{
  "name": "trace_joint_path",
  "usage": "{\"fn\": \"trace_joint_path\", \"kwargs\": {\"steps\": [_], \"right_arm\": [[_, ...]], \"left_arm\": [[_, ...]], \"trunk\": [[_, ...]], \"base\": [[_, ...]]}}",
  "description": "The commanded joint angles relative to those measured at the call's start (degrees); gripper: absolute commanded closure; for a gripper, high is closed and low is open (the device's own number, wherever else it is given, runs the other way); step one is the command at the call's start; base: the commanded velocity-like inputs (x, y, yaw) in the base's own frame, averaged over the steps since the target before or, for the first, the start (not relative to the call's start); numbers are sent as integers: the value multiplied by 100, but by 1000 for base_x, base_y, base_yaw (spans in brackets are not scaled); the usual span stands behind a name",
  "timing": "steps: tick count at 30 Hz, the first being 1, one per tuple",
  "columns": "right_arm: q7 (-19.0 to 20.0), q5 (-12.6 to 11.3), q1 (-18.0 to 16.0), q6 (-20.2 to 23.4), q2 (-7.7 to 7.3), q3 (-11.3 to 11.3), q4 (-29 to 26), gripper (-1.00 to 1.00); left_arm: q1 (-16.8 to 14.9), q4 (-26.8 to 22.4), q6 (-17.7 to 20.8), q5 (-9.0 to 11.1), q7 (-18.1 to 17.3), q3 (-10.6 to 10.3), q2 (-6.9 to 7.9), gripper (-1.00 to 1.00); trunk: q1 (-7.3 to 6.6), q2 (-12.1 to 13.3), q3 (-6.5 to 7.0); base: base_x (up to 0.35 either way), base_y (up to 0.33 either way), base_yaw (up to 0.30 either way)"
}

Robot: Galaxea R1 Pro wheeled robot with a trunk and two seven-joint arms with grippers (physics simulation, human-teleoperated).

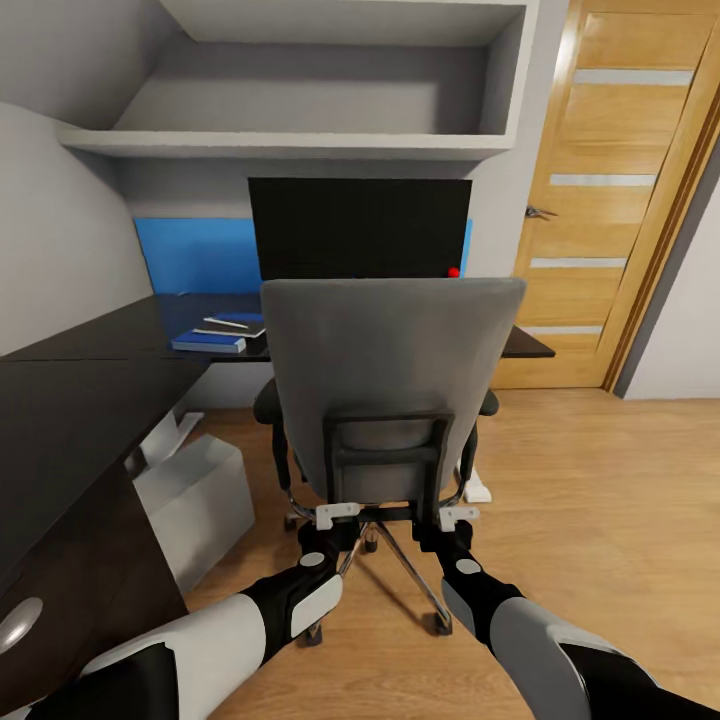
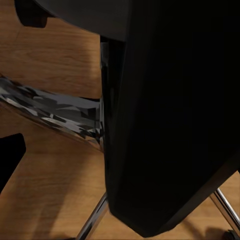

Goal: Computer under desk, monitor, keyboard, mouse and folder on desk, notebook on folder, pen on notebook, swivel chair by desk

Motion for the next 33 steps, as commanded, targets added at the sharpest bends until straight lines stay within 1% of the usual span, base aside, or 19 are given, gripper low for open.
{"fn": "trace_joint_path", "kwargs": {"steps": [1,13,23,30,33], "right_arm": [[-23,59,-5,-16,2,-47,7,-100],[-24,65,-5,-16,2,-45,7,-100],[-25,68,-5,-16,2,-45,7,-100],[-29,68,-5,-16,2,-45,7,-100],[-32,68,-5,-16,2,-46,7,-100]], "left_arm": [[-8,0,-36,63,23,-48,0,-100],[-8,-2,-35,67,17,-56,0,-100],[-8,-2,-35,67,16,-57,0,-100],[-8,-2,-35,64,16,-57,0,-100],[-8,-2,-35,66,16,-57,0,-100]], "trunk": [[-1,-2,-6],[-1,-2,-6],[-1,-2,-6],[-1,-2,-6],[-1,-2,-6]], "base": [[20,0,0],[12,0,0],[273,0,0],[66,0,0],[211,0,0]]}}
